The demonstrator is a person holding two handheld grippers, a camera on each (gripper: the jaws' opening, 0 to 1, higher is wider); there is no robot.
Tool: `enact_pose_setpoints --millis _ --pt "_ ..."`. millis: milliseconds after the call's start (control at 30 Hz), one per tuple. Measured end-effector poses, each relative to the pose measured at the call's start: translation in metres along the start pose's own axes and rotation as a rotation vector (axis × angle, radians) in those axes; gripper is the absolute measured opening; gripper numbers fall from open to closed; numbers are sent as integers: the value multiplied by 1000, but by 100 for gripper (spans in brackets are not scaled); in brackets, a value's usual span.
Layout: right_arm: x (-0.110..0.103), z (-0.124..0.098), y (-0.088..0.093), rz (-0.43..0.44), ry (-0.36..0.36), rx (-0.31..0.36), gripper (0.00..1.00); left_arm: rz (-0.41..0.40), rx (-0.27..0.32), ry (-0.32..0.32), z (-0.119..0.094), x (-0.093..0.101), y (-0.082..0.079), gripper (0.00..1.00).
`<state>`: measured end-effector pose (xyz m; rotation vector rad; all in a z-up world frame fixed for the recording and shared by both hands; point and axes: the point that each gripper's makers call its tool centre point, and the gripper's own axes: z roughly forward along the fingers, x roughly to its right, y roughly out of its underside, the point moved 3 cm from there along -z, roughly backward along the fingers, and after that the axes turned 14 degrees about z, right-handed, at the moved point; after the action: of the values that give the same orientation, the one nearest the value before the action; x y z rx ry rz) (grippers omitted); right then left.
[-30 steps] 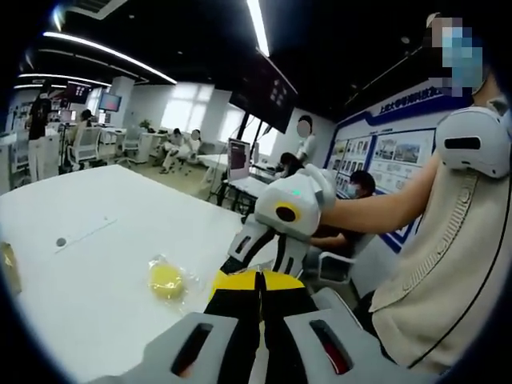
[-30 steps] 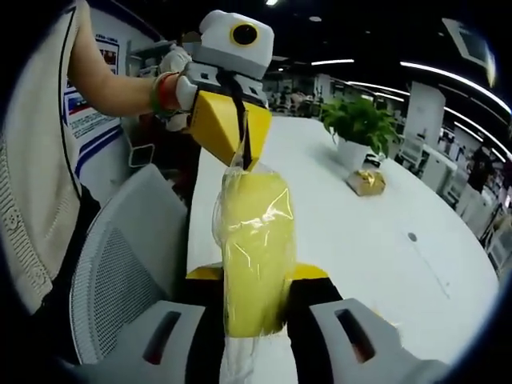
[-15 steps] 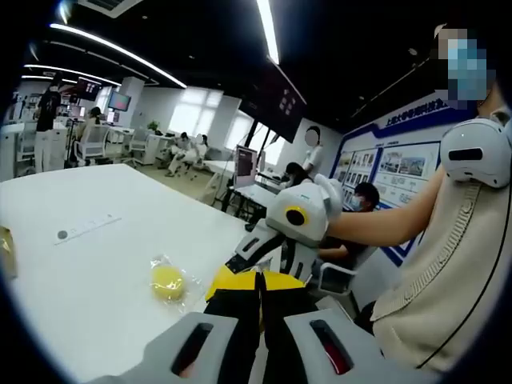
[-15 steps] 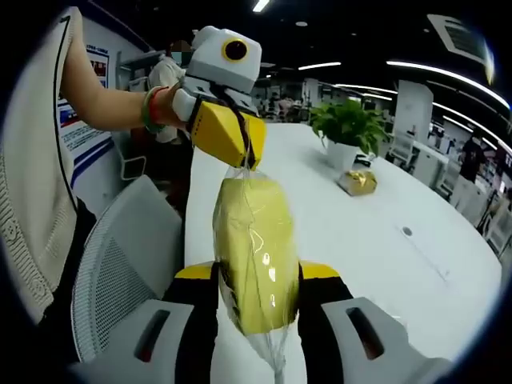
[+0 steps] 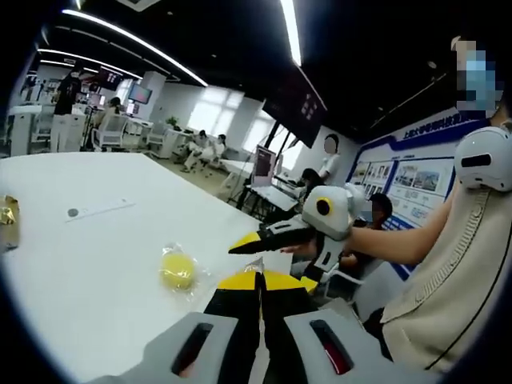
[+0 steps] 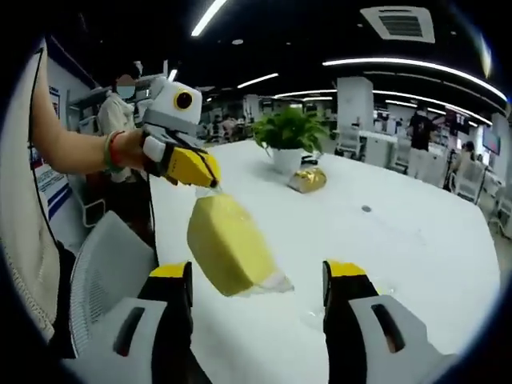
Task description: Compare the silicone blocks by pressing each to a similar depth, holding the contact briefly, and releasing to observe deformation and rebound differences across the visible hardness samples.
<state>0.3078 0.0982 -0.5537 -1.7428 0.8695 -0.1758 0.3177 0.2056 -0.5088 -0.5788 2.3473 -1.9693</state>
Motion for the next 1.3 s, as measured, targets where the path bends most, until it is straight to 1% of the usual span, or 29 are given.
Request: enact_pose_setpoints --millis 67,100,167,200,233,267,333,400,433,500,567,633,700,733,800,833,867,900,933,1000,1067,1100,1200,1233,1300 --pt "1 -10 -1 33 19 48 65 -10 -4 -9 1 -4 4 0" --pt "2 -14 0 47 30 63 64 -16 -4 -20 2 -7 6 0" --pt "5 -25 0 54 72 108 58 -30 -4 -33 4 -14 10 0" --pt "6 -29 -1 68 88 137 55 -33 -4 -51 5 -18 13 0" --pt "7 -34 -1 109 97 171 54 -43 -11 -69 7 -24 17 0" --pt "7 -37 -1 133 105 193 55 -47 -11 -80 8 -28 20 0" --pt "8 -43 -1 170 120 234 60 -70 -11 -101 12 -37 26 0" --pt "8 -49 6 170 134 235 61 -94 -7 -113 16 -45 32 0" --pt "9 -52 9 175 141 237 58 -105 -9 -133 18 -51 35 0" --pt "9 -58 17 187 152 228 56 -114 -20 -151 21 -60 41 0" --pt "10 -63 25 200 168 216 57 -132 -12 -162 23 -66 44 0" --pt "16 -69 31 197 214 214 59 -153 -2 -165 25 -72 48 0" --pt "20 -73 33 199 232 222 61 -184 -3 -161 28 -78 53 0" --pt "22 -76 33 216 238 230 60 -183 -8 -170 30 -82 56 0" --pt "26 -80 33 225 255 224 60 -194 -18 -166 31 -88 61 0" --pt "27 -81 33 224 259 222 60 -155 -38 -178 29 -94 64 0" --pt "28 -83 33 222 264 217 60 -165 -9 -173 28 -98 59 0" --pt "29 -84 34 223 268 211 59 -179 -7 -182 26 -105 59 0" --pt "32 -87 34 229 276 207 59 -191 -10 -203 24 -114 60 0" --pt "34 -91 34 220 291 208 59 -199 -6 -231 20 -125 61 0" --pt "38 -95 36 228 302 199 59 -208 -11 -268 17 -137 65 0" --pt "39 -96 37 227 307 192 59 -214 -10 -272 17 -142 67 0" --pt "44 -99 46 247 311 162 59 -230 0 -292 15 -154 73 0" --pt "45 -100 51 254 316 150 59 -245 -7 -308 15 -161 79 0" --pt "46 -102 60 260 327 111 58 -245 -22 -340 13 -173 88 0"
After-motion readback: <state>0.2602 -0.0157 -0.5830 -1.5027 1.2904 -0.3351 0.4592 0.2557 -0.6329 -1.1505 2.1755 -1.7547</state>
